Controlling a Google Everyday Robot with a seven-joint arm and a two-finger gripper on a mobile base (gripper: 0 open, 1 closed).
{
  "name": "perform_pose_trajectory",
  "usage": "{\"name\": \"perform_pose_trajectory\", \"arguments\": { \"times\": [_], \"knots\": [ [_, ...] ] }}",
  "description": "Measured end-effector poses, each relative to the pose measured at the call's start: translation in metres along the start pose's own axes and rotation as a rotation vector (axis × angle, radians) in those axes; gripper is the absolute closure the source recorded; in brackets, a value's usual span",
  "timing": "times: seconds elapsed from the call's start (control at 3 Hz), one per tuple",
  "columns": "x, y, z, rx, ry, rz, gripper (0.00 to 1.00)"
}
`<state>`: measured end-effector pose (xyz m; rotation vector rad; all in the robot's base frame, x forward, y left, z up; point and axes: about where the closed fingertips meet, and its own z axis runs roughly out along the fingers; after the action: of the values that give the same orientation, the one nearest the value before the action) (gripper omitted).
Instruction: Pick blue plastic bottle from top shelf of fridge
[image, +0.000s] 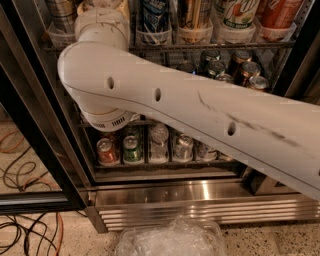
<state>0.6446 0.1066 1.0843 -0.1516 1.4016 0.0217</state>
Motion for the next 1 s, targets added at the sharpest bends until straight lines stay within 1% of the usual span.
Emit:
{"name": "perform_pose_trajectory", "arguments": {
  "times": [0.33,0.67,1.0],
  "knots": [
    [-0.014,-0.003,-0.007,-0.004,-0.059,0.016,1.0],
    [-0.022,-0.002,-0.013,-0.015,-0.091,0.022,1.0],
    [-0.025,0.0,-0.017,-0.029,-0.102,0.03,1.0]
  ]
}}
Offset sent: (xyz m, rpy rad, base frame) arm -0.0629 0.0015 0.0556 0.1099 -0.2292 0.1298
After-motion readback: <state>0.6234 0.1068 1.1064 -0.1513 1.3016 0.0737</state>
